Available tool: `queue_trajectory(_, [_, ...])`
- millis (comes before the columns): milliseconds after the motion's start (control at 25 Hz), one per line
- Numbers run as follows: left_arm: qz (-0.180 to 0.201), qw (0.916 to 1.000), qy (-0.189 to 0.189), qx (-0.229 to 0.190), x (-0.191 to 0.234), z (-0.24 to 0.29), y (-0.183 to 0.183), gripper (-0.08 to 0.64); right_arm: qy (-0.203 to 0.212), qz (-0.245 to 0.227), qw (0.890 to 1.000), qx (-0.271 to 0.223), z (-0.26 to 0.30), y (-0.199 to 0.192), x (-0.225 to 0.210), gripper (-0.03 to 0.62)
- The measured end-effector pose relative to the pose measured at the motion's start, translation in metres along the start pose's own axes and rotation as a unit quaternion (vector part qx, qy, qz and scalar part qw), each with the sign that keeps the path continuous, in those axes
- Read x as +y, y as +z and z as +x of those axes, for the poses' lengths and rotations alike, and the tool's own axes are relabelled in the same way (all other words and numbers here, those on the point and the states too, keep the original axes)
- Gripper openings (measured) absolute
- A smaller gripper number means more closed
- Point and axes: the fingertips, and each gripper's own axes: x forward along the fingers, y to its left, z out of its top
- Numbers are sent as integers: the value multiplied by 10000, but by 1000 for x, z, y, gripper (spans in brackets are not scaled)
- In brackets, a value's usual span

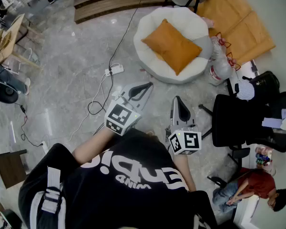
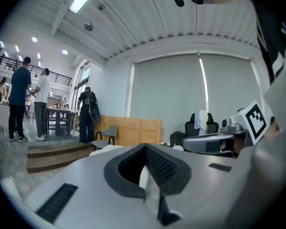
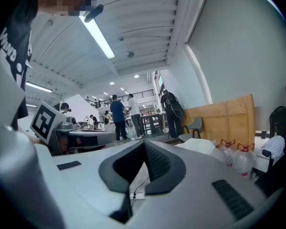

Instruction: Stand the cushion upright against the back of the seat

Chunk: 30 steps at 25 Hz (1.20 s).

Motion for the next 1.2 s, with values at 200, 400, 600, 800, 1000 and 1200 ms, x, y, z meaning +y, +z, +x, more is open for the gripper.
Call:
queue_trajectory(200, [6, 10000, -6, -3, 4, -6, 0, 8, -8, 6, 10000, 6, 1, -1, 7, 20])
queue_trajectory(400, [3, 10000, -18, 3, 5, -6, 0, 8, -5, 2, 10000, 36, 3, -1, 8, 20])
queue_trajectory(600, [-10, 9999, -110, -10, 10, -13, 2, 8, -29, 110, 9999, -104, 4, 4, 13, 20])
queue_trajectory(800, [-232, 9986, -463, -131, 17, -27, 3, 6, -241, 133, 9995, -126, 4, 4, 12, 20])
queue_trajectory(1000, [-34, 9994, -347, 41, 41, -27, -14, 8, -498, 140, 9985, -202, 2, -1, 9, 20])
queue_trajectory(1200, [-259, 9991, -275, 182, 56, -16, -20, 6, -664, 238, 9974, -155, 0, -7, -1, 20])
